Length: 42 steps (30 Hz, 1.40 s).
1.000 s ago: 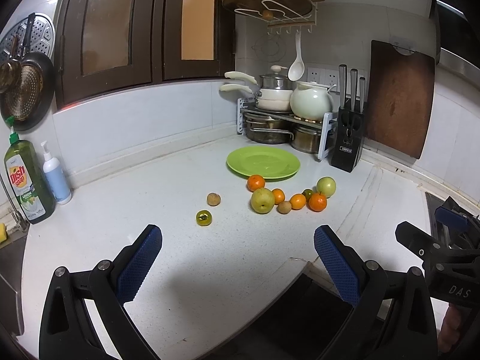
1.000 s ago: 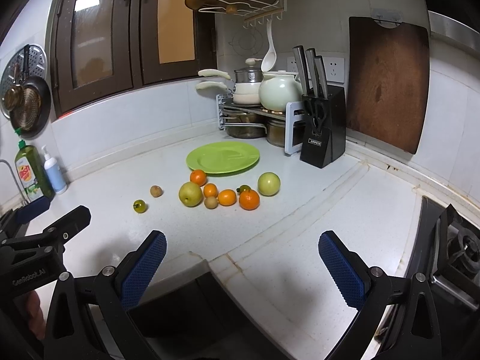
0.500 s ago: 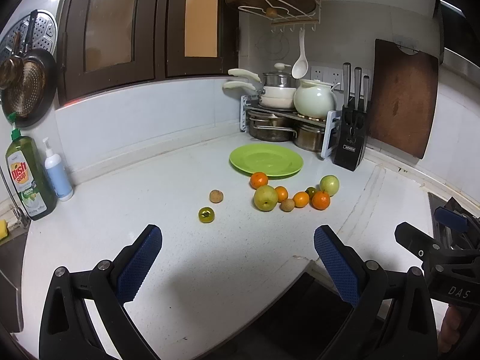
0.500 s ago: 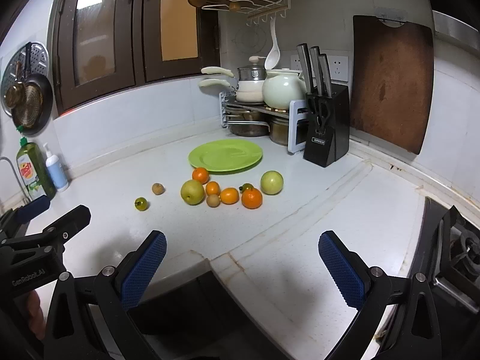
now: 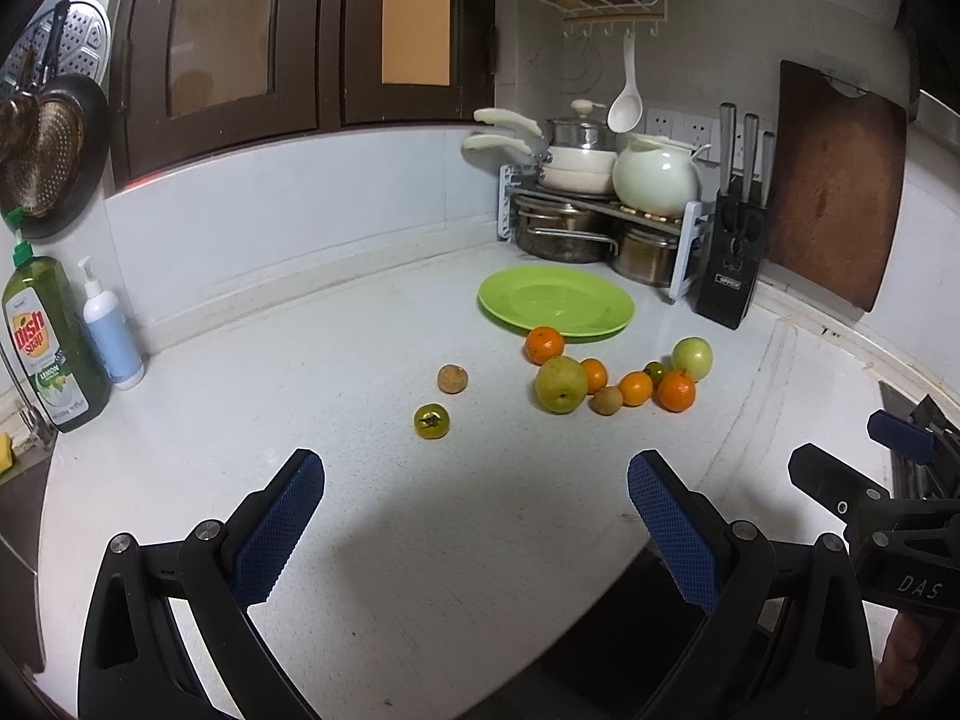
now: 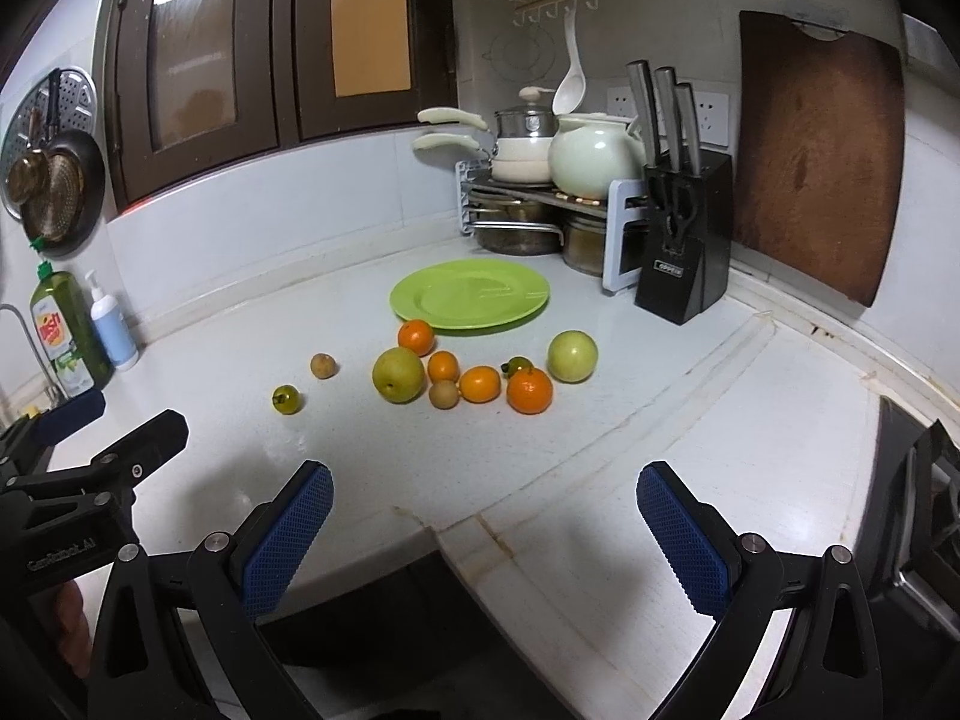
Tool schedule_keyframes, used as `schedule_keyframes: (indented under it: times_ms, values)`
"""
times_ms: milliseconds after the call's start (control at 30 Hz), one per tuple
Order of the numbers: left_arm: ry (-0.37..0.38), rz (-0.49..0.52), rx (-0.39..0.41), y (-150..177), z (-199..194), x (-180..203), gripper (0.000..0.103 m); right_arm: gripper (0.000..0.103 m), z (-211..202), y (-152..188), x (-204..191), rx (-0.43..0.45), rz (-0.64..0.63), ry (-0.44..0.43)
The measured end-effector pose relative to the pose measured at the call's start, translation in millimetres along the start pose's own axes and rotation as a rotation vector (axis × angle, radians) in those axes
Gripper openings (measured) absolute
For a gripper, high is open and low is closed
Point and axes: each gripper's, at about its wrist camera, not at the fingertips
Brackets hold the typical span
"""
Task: Organize fruits
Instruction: 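Reach the left tool to the small yellow-green fruit while the right tool reaches the large pear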
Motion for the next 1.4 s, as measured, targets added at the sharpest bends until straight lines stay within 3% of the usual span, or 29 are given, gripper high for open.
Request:
schedule_keyframes:
  times_ms: [333,667,1000,1133,1400]
  values:
    - [0.001,0.008,-0.013,-8.5,39.9,-18.9,0.101,0.101,51.2,-13.5,-23.1,-0.059,-0.032,-0.055]
    - [-0.007,0.037,-0.055,-13.4,88.6,-43.6,0.083,0.091,113.6,-27.3,-58.8,-0.126,-0.069,-0.082]
    - [0.013,0.041,-0.154,-5.3,126.1,-43.5,0.067,0.079,158.6,-29.4,-73.5,-0.201,-0.120,-0.094]
    - [0.012,0.024,-0.194,-2.7,140.2,-42.4,0.065,0.072,177.5,-29.5,-74.4,-0.247,-0.140,-0.112]
    - [0.018,-0.004,-0.250,0.6,166.0,-40.8,0.058,0.068,202.6,-30.8,-77.5,-0.294,-0.171,-0.134]
Point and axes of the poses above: each gripper's, at about its wrist camera, not at the fingertips, and z roughly the way its jaws point, x to its right, y to its underside, and after that the axes turned 13 degrees about z, right-handed
